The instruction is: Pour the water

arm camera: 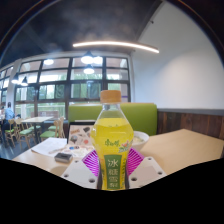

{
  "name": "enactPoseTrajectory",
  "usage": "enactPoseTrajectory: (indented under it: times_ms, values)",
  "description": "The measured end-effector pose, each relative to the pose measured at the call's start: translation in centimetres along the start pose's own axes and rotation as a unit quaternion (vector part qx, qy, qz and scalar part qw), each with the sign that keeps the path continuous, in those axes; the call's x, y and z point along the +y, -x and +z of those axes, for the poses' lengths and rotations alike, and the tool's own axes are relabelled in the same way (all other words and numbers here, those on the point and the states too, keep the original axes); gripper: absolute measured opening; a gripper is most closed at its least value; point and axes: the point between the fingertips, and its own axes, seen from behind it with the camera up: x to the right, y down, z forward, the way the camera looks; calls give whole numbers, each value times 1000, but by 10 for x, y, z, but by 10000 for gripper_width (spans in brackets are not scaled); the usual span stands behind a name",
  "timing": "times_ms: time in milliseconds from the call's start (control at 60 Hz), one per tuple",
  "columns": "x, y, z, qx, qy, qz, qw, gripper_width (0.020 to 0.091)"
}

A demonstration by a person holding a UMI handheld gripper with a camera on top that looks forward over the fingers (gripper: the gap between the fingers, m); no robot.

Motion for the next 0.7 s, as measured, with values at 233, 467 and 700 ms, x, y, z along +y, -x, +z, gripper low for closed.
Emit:
enactPoseTrajectory:
  times_ms: [233,467,700]
  values:
    - [39,-12,19,1,28,20,999,328]
    - [29,-8,14,0,19,9,1000,435]
    - [28,-4,10,-9,-2,7,1000,811]
